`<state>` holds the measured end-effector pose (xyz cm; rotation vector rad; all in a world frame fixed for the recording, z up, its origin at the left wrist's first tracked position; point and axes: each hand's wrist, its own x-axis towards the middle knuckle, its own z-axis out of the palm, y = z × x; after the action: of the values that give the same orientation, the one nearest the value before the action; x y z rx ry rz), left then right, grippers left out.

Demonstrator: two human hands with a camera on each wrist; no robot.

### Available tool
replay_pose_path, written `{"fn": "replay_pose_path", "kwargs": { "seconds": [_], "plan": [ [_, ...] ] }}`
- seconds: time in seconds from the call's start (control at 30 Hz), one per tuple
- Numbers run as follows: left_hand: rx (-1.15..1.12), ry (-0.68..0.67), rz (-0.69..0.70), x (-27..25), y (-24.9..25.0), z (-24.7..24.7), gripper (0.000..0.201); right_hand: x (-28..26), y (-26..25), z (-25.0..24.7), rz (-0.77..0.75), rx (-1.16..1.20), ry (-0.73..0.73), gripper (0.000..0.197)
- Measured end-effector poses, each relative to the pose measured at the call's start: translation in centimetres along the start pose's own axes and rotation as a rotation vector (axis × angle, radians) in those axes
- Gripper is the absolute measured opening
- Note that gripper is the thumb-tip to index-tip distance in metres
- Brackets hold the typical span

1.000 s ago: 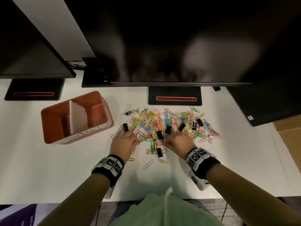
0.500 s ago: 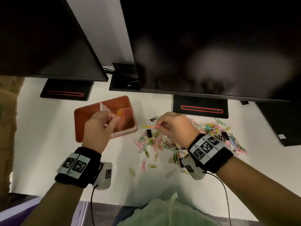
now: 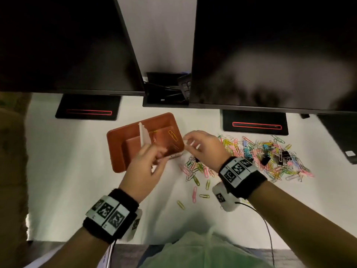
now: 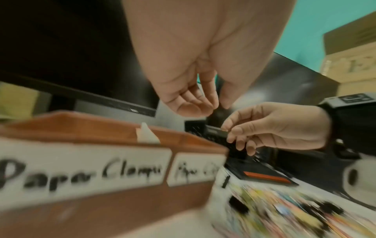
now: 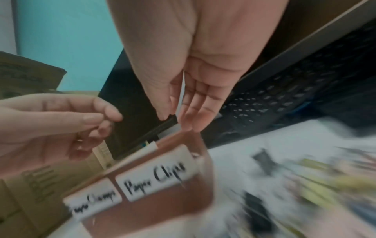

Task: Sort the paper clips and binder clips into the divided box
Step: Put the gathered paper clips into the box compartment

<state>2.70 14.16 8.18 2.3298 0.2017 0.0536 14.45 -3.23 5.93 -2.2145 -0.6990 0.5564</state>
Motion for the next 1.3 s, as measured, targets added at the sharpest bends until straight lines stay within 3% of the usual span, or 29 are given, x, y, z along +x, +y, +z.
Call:
{"fn": "replay_pose_path", "kwargs": {
  "seconds": [0.1,0.2,0.27,0.37,0.47,0.53,0.73,0.83,1.1,1.3],
  "plan": [
    [-0.01,-0.251,-0.006,-2.0,-0.6,3.4,0.035,-4.1,3.9,-0.1,0.102,-0.09,-0.157,0.027],
    [0.115,-0.435,-0.064,-2.6,-1.4,7.1,0.082,-6.5,6.4,0.7,0.119,-0.184,-0.312,0.039],
    [0.257,-0.475,-0.124,-2.3,-1.9,9.3,0.106,-6.7,7.1,1.1,0.106,-0.248,-0.38,0.05],
    [0.376,-0.446,-0.175,-1.5,-2.1,11.7,0.118,-6.1,7.7,1.8,0.051,-0.394,-0.399,0.066],
    [0.408,-0.361,-0.179,-0.7,-2.3,12.6,0.105,-5.0,7.8,2.6,0.052,-0.476,-0.362,0.074],
    [0.329,-0.298,-0.176,-0.1,-2.8,12.6,0.088,-4.3,7.8,2.9,0.073,-0.461,-0.337,0.07],
    [0.096,-0.242,-0.157,0.6,-3.7,12.6,0.034,-3.3,8.1,3.1,0.063,-0.352,-0.295,0.022],
    [0.079,-0.252,-0.164,0.9,-3.7,12.6,0.017,-3.2,8.3,3.1,0.046,-0.361,-0.31,0.017],
    [0.236,-0.291,-0.171,1.2,-3.5,12.7,0.016,-3.0,8.1,2.2,0.103,-0.305,-0.369,0.02],
    [0.206,-0.332,-0.18,1.4,-3.1,12.4,0.015,-3.9,8.3,1.5,0.117,-0.24,-0.297,0.021]
  ]
}}
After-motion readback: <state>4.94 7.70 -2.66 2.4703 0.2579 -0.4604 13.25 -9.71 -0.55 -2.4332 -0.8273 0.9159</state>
